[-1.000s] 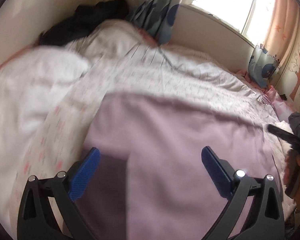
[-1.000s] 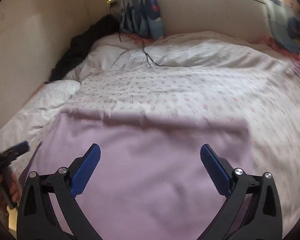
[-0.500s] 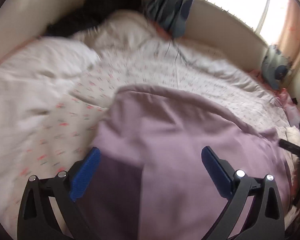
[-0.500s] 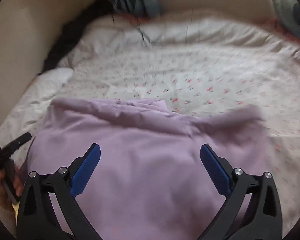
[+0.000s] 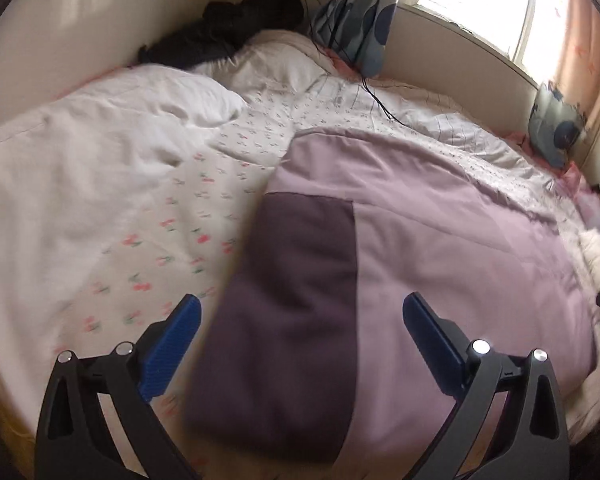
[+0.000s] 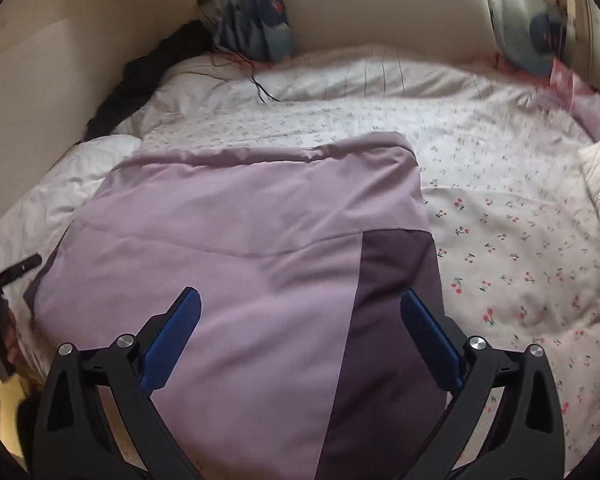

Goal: Fold large clothes
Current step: 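Smooth the folded jacket flat with both open grippers, then withdraw both grippers from the folded jacket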

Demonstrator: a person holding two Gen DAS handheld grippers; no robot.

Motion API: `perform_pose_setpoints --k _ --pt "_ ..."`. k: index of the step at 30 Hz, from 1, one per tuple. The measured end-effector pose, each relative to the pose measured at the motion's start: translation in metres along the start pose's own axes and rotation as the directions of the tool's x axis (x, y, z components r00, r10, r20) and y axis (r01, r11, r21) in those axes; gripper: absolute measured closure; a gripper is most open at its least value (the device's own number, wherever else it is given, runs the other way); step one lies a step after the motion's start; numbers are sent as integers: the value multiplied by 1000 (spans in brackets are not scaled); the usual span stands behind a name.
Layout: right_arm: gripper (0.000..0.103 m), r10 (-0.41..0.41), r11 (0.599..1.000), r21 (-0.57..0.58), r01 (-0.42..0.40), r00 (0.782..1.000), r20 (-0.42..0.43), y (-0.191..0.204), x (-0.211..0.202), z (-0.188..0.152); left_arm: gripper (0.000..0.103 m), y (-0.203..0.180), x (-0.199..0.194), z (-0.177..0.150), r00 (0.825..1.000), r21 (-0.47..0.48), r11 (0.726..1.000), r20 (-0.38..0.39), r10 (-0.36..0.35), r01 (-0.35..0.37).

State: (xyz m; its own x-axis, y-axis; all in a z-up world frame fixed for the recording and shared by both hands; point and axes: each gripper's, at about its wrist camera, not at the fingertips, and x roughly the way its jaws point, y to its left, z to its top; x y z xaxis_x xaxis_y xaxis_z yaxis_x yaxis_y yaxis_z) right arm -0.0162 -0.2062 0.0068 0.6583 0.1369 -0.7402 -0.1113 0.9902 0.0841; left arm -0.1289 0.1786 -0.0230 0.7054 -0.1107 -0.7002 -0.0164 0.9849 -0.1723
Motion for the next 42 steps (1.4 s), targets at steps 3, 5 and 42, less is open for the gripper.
perform_pose_setpoints --k 3,5,42 --pt "6 12 1000 -2 -13 991 -135 -5 36 -33 5 9 29 -17 990 9 1000 -138 -2 3" --pt "6 7 1000 30 -3 989 -145 -3 26 -27 5 16 30 -24 990 -27 1000 -139 -18 14" --pt "6 449 635 681 -366 892 61 -116 -36 -131 6 -31 -90 -68 994 243 965 66 88 -102"
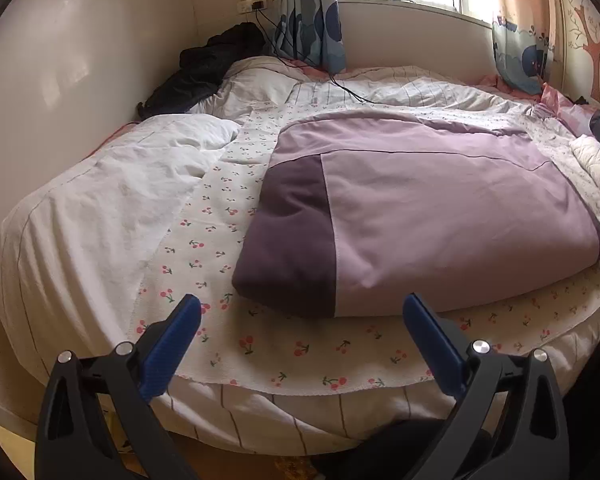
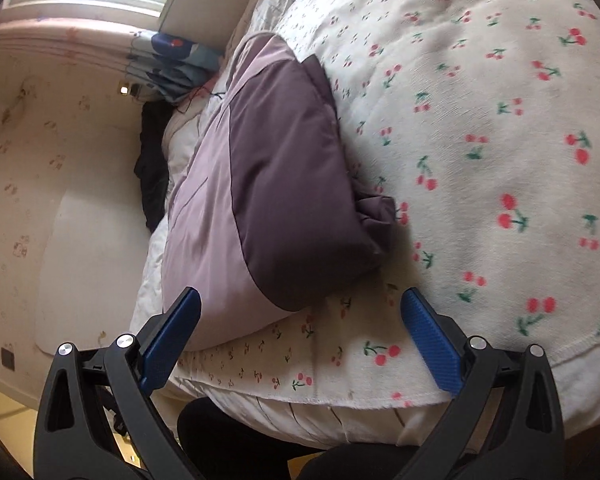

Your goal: Fold large clothes

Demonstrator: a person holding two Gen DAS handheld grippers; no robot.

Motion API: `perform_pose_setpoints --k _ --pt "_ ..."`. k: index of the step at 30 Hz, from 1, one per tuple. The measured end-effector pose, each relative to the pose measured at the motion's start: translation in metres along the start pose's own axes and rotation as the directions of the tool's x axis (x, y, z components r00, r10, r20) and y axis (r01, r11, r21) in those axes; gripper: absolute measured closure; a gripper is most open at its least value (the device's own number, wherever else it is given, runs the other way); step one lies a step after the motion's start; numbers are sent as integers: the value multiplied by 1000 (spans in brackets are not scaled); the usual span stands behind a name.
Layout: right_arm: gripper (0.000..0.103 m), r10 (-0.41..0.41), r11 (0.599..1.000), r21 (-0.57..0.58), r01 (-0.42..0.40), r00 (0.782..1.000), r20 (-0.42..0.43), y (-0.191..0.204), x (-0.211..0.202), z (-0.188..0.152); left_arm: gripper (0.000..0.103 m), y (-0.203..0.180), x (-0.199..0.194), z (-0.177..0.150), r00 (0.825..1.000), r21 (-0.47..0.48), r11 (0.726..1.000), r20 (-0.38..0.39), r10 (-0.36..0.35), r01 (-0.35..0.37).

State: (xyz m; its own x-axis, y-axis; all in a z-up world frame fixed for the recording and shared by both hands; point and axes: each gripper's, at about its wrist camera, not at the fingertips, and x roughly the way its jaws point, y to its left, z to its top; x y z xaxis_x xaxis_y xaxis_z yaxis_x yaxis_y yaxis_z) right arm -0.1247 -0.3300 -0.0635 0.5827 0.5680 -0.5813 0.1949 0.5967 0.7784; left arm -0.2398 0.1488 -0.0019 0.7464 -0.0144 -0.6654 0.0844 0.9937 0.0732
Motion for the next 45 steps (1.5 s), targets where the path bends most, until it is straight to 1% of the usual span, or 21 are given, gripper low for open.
perform_pose_setpoints --k 4,6,7,9,11,13,15,17,20,23,25,27,30,31,33,36,40,42,43,44,45 --pt "6 43 999 1 -43 999 -3 6 10 5 6 4 6 -2 998 -47 997 -24 -57 56" --pt "6 51 999 -8 -51 999 -15 12 17 7 6 14 15 -3 982 -129 977 -56 -179 171" --pt "6 25 1000 -10 -26 999 -26 14 21 9 6 23 22 -5 965 -203 950 -71 -254 235" --pt "6 -25 1000 -7 25 998 -50 15 31 12 6 45 39 -11 912 -384 857 -80 -402 345" --pt "6 4 1000 15 -3 999 -49 21 34 15 6 71 59 -19 839 -571 701 -39 -543 427" --pt "6 48 998 36 -48 999 -18 28 29 20 6 89 73 -27 790 -681 573 13 -614 456" --pt "6 110 994 12 -110 994 10 36 21 23 6 101 83 -31 759 -736 489 51 -649 468" --pt "6 65 998 0 -65 997 -27 31 26 24 6 104 88 -32 732 -751 442 80 -677 491" --pt "6 4 1000 25 -2 996 -91 15 44 22 6 96 98 -34 703 -760 422 65 -708 495" --pt "6 54 998 42 -52 997 -57 15 46 25 6 84 110 -30 692 -765 420 47 -720 489" --pt "6 111 993 49 -110 994 -14 20 41 27 6 77 119 -24 702 -755 440 38 -711 486" --pt "6 99 994 42 -98 995 -22 20 44 28 6 73 130 -19 737 -754 479 10 -676 450" --pt "7 39 999 15 -38 998 -50 16 49 29 6 72 129 -13 750 -775 439 67 -658 454" --pt "7 0 1000 -6 -1 1000 -22 18 47 29 6 69 124 -9 759 -751 459 86 -645 475" --pt "7 9 1000 -22 -9 1000 4 20 45 29 6 63 133 -8 768 -732 505 38 -640 457" --pt "7 -29 999 -42 27 999 -41 21 62 30 6 64 147 -12 755 -767 472 23 -656 435" --pt "7 -14 1000 10 14 999 -34 21 69 37 6 64 158 -7 770 -788 473 1 -638 393" --pt "26 -16 1000 -13 15 1000 -10 29 64 39 30 60 158 -2 784 -796 486 -22 -620 362" --pt "41 -11 1000 -26 11 1000 -3 32 61 40 34 58 156 0 790 -794 499 -39 -612 348" --pt "55 1 999 -50 0 1000 15 37 55 41 46 58 152 3 790 -792 499 -33 -612 353" --pt "59 6 997 -78 -4 1000 27 44 51 41 57 60 149 6 788 -789 499 -30 -615 359"
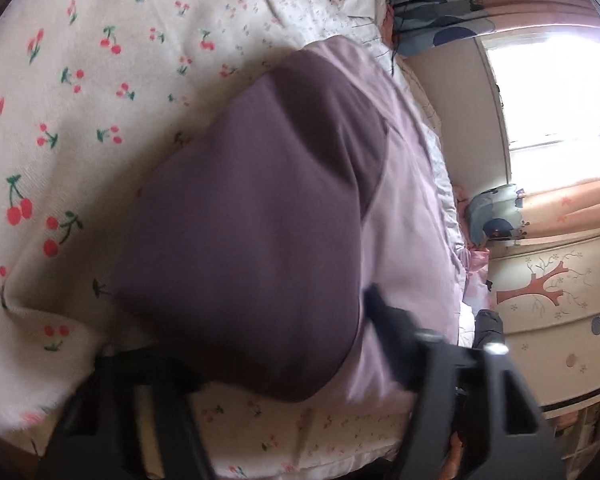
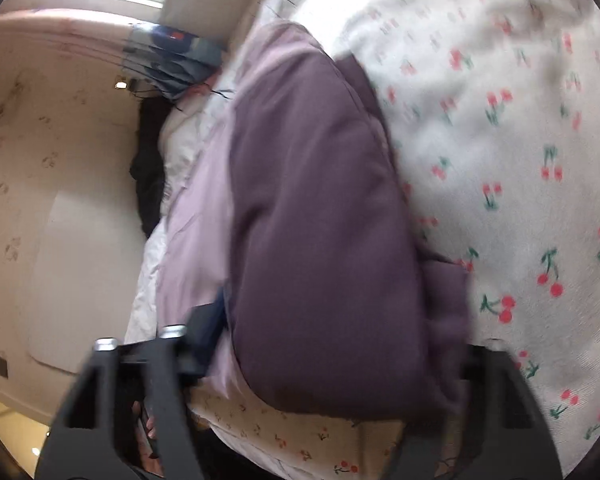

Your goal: Fold large clothes

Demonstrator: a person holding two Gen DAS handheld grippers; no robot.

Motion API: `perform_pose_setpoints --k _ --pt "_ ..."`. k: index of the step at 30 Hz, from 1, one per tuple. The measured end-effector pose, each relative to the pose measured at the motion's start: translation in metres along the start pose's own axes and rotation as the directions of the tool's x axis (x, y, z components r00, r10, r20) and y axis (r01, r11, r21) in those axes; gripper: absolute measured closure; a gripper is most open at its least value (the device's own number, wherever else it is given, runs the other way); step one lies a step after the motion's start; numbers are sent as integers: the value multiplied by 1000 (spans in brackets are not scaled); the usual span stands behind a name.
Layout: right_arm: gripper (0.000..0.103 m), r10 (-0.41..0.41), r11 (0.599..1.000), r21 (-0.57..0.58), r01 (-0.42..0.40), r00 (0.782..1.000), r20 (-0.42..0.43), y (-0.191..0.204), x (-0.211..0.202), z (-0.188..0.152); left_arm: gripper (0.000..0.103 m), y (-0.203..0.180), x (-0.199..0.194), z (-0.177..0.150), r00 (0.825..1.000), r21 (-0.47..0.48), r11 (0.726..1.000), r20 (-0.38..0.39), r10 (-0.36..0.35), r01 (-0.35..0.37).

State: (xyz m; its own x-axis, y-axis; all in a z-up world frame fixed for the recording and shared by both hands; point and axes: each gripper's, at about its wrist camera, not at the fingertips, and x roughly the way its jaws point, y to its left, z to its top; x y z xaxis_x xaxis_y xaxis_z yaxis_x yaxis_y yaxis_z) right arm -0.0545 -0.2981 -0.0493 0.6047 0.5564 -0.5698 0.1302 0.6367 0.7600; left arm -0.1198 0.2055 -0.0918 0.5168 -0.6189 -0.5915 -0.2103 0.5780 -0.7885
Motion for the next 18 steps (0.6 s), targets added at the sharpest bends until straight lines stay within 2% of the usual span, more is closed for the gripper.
perform_pose_setpoints --k 2,6,9,11,13,15,18 --pt "67 -10 997 -75 11 1000 19 18 -9 -2 65 -16 -11 3 1000 29 999 4 -24 24" --pt "71 44 985 -171 -35 998 50 59 -37 -14 71 -53 -47 -8 995 122 989 30 -94 89" --pt "71 71 980 -190 -59 996 55 66 -65 -31 72 -69 -74 -23 990 172 977 27 -136 129" --pt "71 82 983 -167 -71 995 55 51 -84 -49 71 -61 -89 -40 989 180 973 -1 -149 146" --pt "71 63 989 -133 -58 997 40 28 -95 -73 66 -44 -91 -54 990 177 974 -36 -136 140" --pt "71 46 997 -62 -46 999 0 -3 -91 -86 54 -18 -79 -67 992 143 984 -87 -94 106" --pt "71 99 995 18 -99 995 2 -25 -91 -93 40 13 -67 -72 990 76 990 -91 -111 118"
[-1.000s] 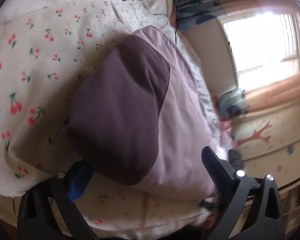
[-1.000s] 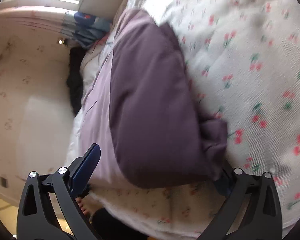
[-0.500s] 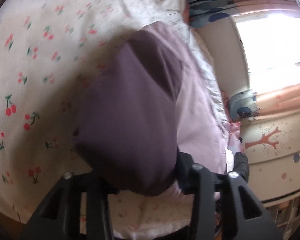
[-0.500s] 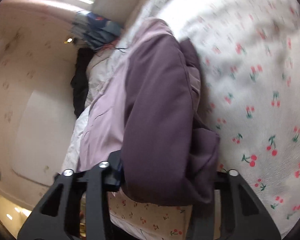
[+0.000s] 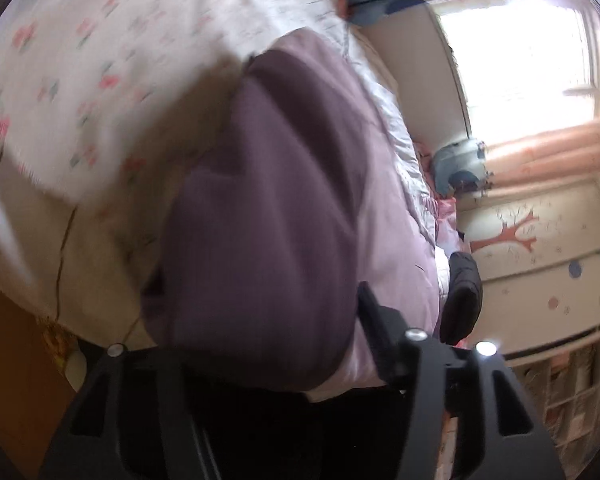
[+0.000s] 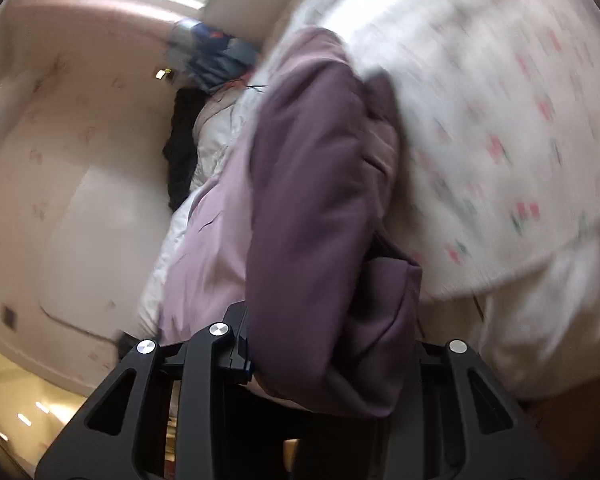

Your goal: Fold large clothes

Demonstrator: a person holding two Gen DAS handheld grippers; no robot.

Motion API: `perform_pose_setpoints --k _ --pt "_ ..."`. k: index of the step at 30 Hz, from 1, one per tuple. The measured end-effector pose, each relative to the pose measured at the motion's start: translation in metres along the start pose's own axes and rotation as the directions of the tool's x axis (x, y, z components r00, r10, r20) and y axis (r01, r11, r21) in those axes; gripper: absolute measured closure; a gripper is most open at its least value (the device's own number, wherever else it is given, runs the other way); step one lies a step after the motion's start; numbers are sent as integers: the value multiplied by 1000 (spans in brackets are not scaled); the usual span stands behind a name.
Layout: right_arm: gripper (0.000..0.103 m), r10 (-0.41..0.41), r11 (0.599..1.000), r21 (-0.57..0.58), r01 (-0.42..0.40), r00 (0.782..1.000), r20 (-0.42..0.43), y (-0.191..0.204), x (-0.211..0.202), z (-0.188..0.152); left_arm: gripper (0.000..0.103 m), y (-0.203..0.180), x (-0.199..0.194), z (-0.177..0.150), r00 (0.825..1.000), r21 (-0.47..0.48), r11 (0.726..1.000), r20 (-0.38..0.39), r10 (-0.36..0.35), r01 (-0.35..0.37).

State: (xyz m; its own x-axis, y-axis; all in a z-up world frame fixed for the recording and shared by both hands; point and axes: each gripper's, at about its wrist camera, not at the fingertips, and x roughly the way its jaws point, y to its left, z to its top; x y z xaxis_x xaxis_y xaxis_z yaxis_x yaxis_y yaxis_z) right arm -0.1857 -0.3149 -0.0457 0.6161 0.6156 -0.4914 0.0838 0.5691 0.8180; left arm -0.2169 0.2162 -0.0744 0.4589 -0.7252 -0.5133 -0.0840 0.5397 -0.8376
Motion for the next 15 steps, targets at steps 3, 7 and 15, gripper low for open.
perform_pose_setpoints --k 3,7,15 --pt "71 2 999 -37 -2 1000 12 17 -4 7 21 6 -9 3 995 -28 999 94 -17 20" --pt "71 22 998 -51 -22 1000 8 30 -5 16 7 -5 5 23 988 -1 1000 151 14 -14" --pt "58 -84 996 -33 84 996 2 8 -22 9 31 -7 35 35 990 -57 998 138 4 4"
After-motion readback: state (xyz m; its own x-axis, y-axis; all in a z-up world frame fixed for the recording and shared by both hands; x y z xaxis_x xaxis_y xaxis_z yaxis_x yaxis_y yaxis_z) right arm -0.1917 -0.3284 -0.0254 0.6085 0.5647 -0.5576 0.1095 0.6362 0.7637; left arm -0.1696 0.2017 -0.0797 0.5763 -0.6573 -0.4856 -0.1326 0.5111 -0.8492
